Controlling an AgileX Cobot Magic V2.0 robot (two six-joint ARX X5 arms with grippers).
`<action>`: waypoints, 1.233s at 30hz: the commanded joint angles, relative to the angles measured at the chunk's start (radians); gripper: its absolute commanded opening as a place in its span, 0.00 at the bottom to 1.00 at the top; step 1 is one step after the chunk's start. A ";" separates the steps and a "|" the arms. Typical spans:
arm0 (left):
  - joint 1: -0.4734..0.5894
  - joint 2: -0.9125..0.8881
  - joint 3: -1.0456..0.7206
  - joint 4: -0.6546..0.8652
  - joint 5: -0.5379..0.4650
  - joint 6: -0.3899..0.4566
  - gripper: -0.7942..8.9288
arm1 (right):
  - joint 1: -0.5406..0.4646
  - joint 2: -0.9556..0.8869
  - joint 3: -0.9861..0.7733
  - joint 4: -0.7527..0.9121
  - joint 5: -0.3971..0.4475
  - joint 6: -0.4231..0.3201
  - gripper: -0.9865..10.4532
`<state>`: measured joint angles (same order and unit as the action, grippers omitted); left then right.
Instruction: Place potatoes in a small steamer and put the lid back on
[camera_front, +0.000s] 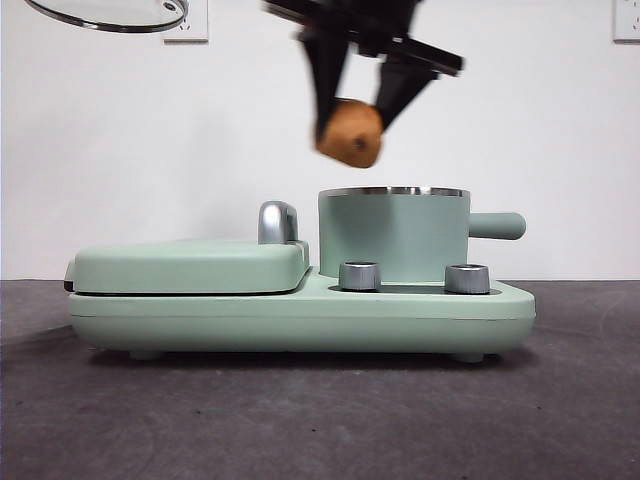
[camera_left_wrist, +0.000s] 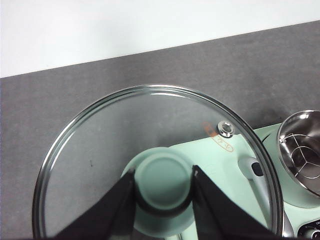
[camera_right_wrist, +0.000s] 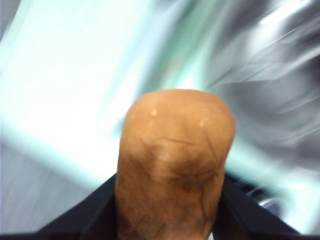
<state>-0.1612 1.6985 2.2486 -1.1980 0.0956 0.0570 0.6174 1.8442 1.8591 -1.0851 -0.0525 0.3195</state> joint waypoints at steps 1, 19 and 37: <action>-0.003 0.000 0.034 0.023 0.002 0.004 0.09 | -0.056 0.015 0.026 0.053 -0.007 -0.048 0.16; -0.003 0.004 0.034 0.016 0.002 0.005 0.09 | -0.212 0.159 0.028 0.157 -0.106 -0.053 0.16; -0.004 0.005 0.034 0.008 0.002 0.003 0.09 | -0.207 0.185 0.048 0.113 -0.108 -0.066 0.38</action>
<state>-0.1619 1.6985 2.2486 -1.2095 0.0959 0.0566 0.4046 2.0106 1.8698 -0.9813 -0.1581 0.2649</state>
